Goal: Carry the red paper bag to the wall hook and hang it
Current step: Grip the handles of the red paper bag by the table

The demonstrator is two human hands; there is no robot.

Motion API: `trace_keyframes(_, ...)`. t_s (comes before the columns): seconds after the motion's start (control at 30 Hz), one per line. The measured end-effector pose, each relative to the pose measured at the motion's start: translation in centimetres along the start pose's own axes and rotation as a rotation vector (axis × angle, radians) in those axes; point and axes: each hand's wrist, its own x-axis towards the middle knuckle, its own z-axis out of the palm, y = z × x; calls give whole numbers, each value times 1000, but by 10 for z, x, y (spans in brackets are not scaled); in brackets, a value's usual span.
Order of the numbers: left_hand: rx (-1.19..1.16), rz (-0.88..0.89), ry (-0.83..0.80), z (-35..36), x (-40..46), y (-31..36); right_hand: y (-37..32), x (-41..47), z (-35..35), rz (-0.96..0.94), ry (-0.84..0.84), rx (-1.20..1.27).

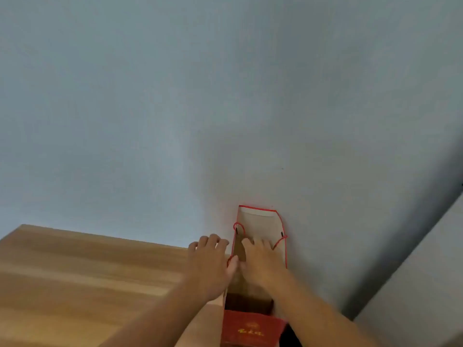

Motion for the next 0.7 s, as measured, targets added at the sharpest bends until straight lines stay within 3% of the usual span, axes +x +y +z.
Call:
trace_keyframes(0.3,-40,-24,4,23,3,-33,-3,26,49,72,-284,-104)
trace_keyframes(0.7,-78,-70,-30,39,-2,-53,11,22,55,144,-292,-232)
